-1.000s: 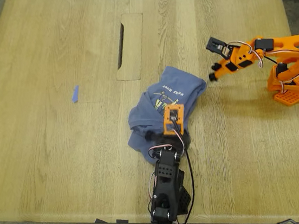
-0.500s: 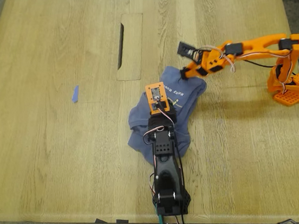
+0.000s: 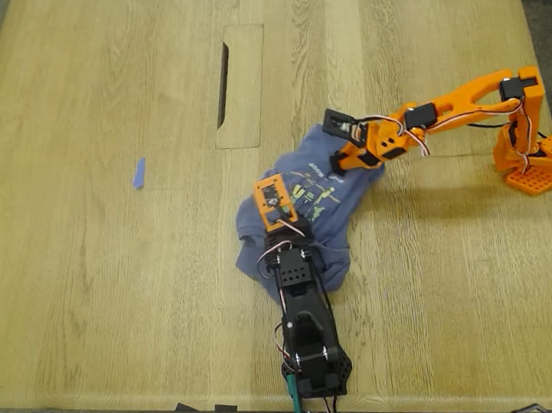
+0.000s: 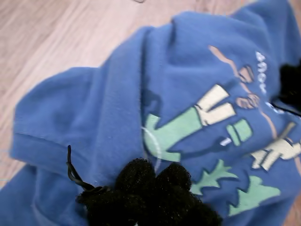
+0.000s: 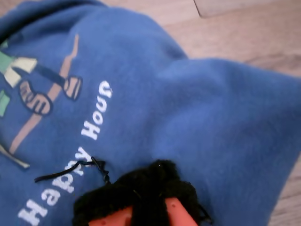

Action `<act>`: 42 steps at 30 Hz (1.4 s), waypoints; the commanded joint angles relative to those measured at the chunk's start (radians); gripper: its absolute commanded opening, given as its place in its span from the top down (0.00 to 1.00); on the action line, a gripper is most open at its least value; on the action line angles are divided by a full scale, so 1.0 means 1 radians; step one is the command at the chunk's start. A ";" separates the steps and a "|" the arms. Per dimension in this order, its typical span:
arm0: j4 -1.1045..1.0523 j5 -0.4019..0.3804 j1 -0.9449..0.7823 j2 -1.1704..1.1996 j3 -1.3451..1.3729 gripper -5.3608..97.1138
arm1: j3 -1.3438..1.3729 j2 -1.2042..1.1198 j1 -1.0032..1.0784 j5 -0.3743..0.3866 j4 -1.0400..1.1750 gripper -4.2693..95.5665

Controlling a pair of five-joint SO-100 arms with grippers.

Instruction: Fold a T-shirt

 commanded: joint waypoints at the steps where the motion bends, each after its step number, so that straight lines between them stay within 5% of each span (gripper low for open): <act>1: -0.023 0.002 -0.052 0.005 -0.012 0.95 | 0.107 0.115 0.008 0.009 -0.025 0.96; 15: -0.031 -0.008 -0.336 -0.029 0.048 0.95 | 0.552 0.431 0.114 0.012 -0.087 0.96; 24: -0.038 -0.008 -0.385 -0.040 -0.032 0.95 | 0.449 0.551 0.233 -0.011 0.058 0.96; 34: 0.209 0.009 -0.086 0.048 -0.318 0.95 | 0.110 0.445 0.181 -0.043 0.176 0.96; 42: 0.282 0.009 0.209 0.057 -0.305 0.95 | -0.367 0.051 0.000 -0.048 0.187 0.96</act>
